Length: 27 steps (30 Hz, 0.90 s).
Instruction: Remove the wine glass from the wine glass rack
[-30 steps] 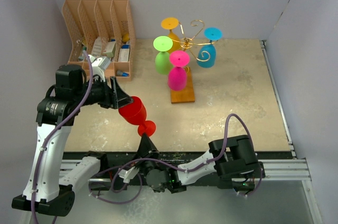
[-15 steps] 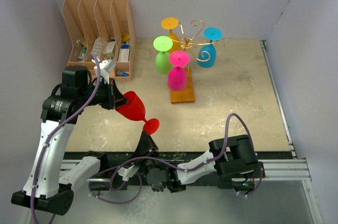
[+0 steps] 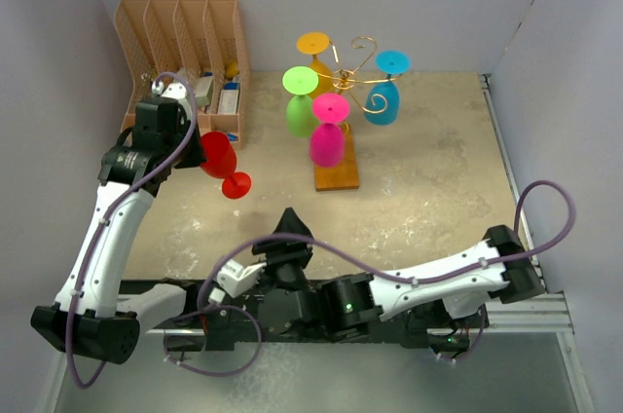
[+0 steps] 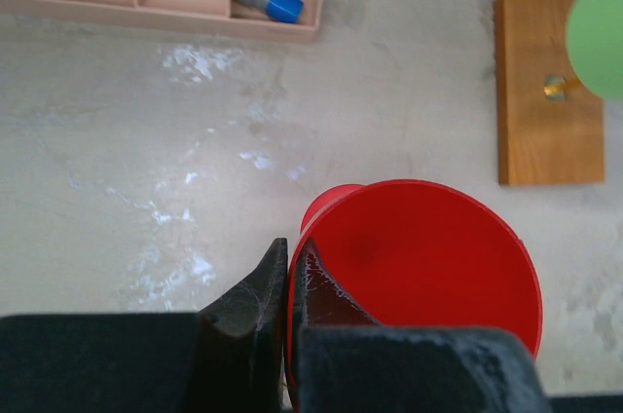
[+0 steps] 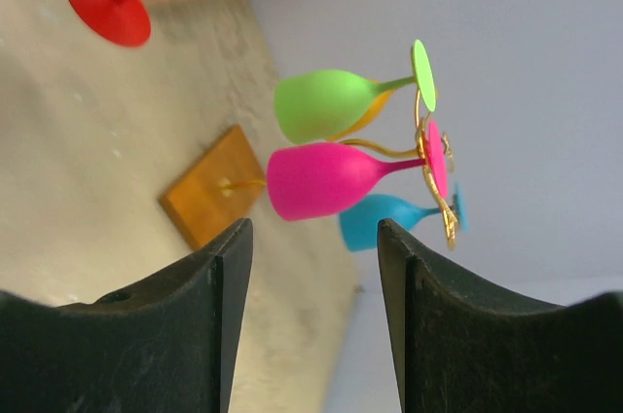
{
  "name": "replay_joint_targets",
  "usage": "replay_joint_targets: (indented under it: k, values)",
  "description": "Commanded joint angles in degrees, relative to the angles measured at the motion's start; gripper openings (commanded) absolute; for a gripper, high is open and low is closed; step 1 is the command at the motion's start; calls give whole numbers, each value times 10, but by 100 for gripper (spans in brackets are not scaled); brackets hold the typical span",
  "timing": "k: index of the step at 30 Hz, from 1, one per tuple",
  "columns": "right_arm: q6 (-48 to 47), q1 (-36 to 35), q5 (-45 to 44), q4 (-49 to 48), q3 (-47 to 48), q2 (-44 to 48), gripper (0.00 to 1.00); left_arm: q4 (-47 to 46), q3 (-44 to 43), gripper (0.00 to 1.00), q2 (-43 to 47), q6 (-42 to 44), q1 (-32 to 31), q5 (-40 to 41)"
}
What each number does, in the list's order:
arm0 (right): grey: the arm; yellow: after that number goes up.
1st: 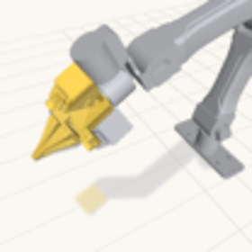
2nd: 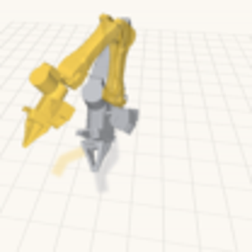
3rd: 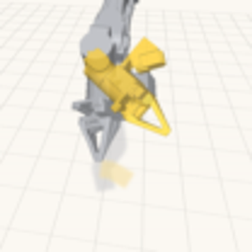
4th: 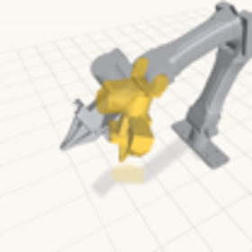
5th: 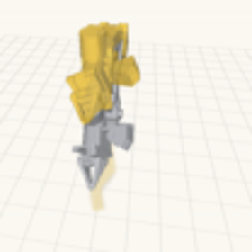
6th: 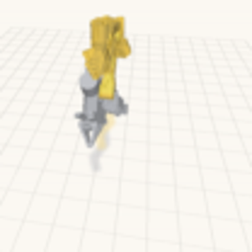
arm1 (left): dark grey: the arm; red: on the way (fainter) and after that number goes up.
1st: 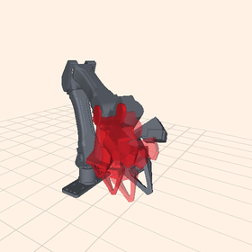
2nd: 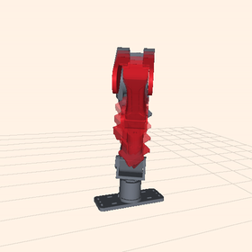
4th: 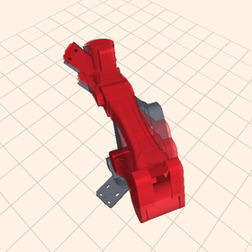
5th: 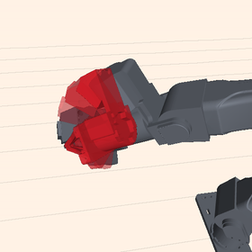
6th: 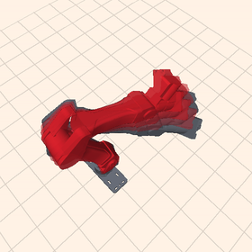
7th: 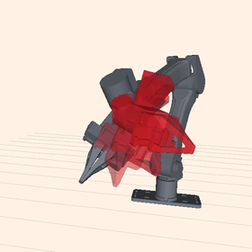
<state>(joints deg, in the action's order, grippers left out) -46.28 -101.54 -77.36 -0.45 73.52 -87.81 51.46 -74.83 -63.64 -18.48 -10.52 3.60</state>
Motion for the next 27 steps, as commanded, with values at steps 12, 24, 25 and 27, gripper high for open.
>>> replay_joint_targets:
  k: [12, 24, 25, 27]
  values:
    - [363, 315, 338, 335, 509, -7, 57, -207, 99, 0, -29, -34, 0, 123]
    - [751, 840, 911, 346, 550, -20, 8, -217, 74, 0, -86, -29, 13, 175]
    - [788, 871, 946, 312, 505, -3, 5, -219, 71, 0, -89, -28, 14, 183]
    - [831, 922, 1016, 260, 437, 19, 0, -222, 67, 0, -94, -30, 14, 199]
